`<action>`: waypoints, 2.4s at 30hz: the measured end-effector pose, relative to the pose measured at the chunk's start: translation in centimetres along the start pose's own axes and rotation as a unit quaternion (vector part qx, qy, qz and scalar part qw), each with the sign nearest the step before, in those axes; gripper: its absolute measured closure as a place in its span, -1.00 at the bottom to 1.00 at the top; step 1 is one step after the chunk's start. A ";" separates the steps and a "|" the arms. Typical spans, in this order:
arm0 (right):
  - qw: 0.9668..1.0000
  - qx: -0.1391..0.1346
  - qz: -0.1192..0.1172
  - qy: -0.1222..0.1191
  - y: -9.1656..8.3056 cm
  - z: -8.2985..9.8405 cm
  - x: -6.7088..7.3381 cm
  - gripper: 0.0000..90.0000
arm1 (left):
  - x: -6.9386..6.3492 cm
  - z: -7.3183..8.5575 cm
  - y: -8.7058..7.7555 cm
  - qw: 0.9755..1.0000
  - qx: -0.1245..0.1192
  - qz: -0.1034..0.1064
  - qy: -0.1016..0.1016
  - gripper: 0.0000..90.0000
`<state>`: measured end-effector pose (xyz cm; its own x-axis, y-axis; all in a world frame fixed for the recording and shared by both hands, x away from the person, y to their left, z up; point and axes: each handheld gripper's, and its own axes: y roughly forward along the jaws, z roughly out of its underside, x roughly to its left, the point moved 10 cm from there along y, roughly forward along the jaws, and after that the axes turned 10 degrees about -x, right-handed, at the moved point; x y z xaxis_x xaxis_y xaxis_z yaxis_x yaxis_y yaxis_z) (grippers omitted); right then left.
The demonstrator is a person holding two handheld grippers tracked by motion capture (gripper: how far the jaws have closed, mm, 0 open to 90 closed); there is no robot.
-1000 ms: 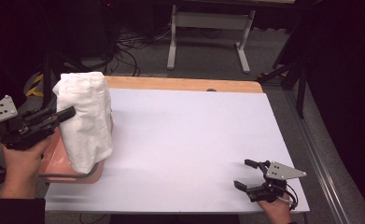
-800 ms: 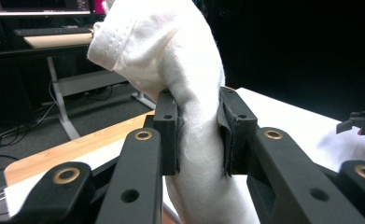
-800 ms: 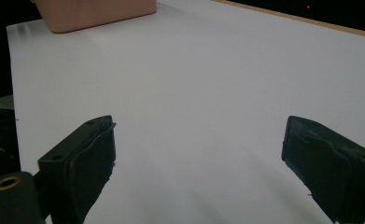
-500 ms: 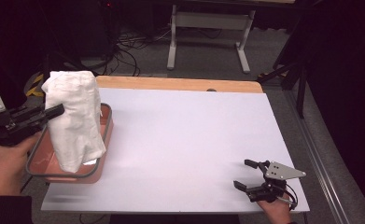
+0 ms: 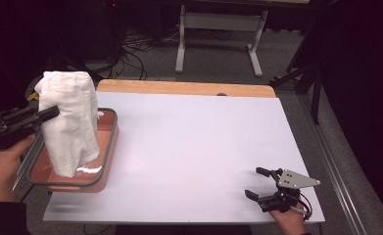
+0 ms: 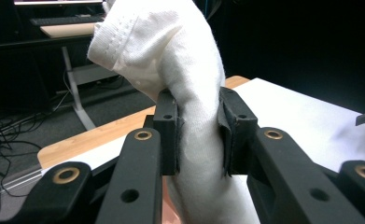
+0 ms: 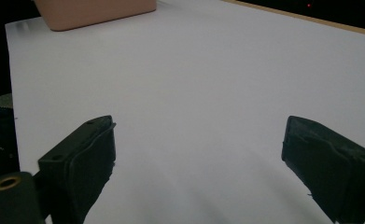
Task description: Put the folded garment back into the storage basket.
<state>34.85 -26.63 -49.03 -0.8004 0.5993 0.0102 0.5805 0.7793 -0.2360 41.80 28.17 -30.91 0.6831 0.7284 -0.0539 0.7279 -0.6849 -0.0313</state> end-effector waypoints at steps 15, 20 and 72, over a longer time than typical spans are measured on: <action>1.000 0.002 -0.001 0.001 0.0 0.1 0.0 -0.77 | 0.7 3.4 0.5 1.000 0.021 0.003 -0.018 0.61; 1.000 0.003 0.000 0.001 0.0 0.1 0.0 -0.77 | 0.8 4.2 0.8 0.999 0.026 0.004 -0.021 0.61; 1.000 0.004 -0.002 0.000 0.1 0.1 0.1 -0.77 | 0.0 10.9 2.2 0.992 0.109 0.024 -0.058 0.60</action>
<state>34.83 -26.51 -49.18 -0.8032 0.5956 0.0103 0.5757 0.7805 -0.2436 42.78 26.46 -41.90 0.6954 0.6972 -0.1745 0.6563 -0.7149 -0.2411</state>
